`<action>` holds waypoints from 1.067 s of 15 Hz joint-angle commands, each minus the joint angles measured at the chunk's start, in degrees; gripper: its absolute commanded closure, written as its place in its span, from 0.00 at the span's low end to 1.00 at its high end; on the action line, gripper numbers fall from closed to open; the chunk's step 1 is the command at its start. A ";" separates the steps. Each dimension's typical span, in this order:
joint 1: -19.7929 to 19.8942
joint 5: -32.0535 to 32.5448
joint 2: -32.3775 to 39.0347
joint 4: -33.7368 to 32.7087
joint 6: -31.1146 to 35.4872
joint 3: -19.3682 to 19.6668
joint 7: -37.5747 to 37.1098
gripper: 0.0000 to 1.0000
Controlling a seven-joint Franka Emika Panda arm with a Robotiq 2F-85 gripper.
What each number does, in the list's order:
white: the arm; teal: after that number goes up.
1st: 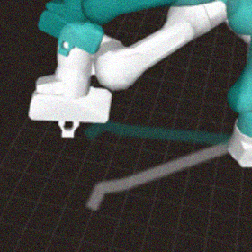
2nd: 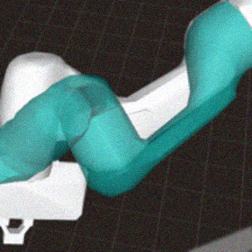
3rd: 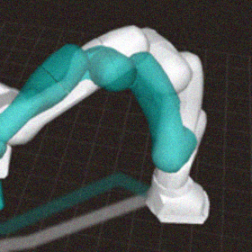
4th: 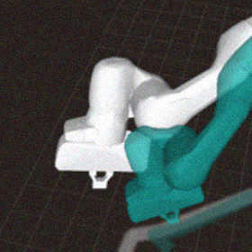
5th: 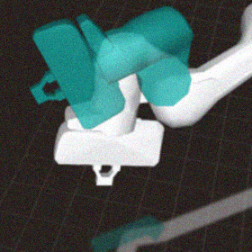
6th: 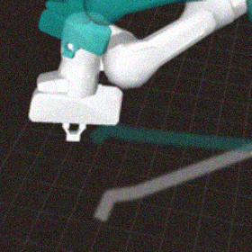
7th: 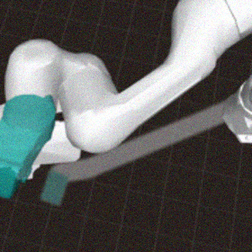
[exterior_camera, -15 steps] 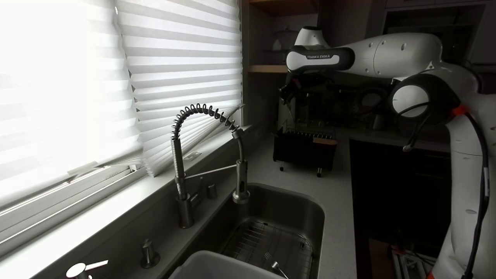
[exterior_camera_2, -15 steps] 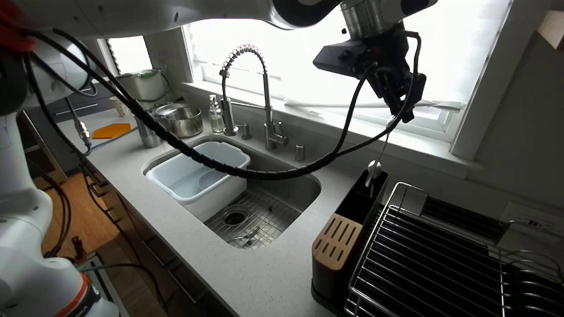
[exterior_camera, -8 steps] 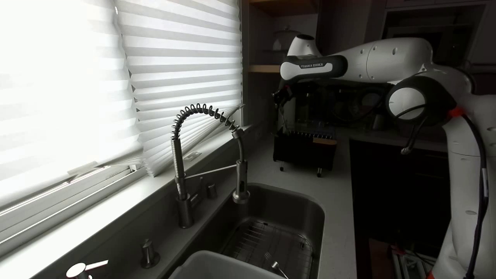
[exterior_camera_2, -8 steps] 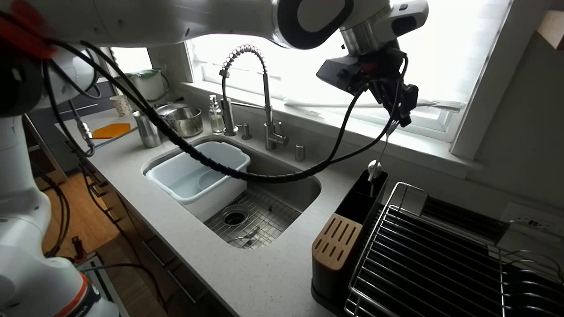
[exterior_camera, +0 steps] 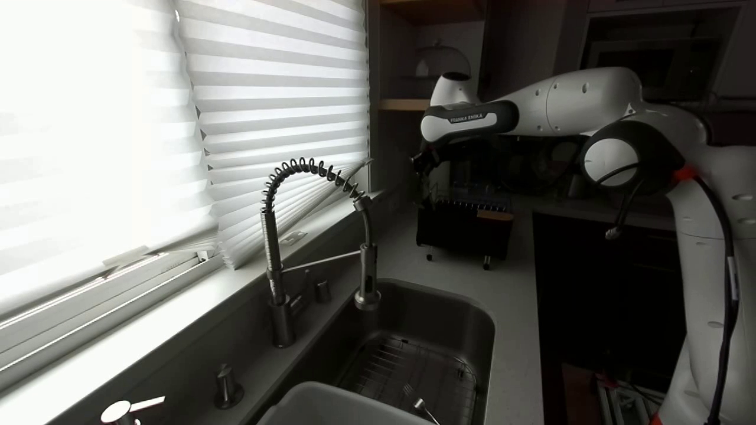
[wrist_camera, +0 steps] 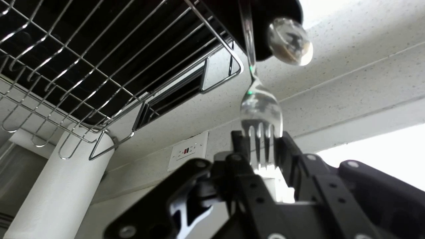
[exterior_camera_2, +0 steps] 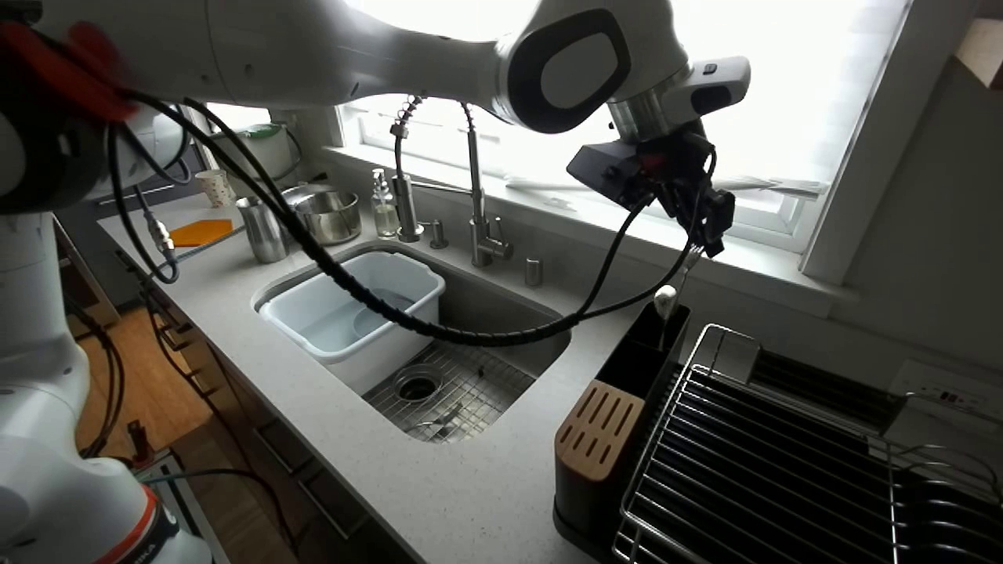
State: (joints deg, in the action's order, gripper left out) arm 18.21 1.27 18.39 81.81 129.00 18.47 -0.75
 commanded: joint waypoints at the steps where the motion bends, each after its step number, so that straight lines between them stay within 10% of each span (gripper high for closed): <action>1: -1.06 2.78 -0.40 2.91 0.96 0.76 -2.66 0.93; 16: -1.13 5.12 1.76 4.93 -0.35 -1.41 -3.25 0.93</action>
State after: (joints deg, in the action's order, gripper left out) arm 17.23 5.50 20.54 85.56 128.97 17.58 -3.36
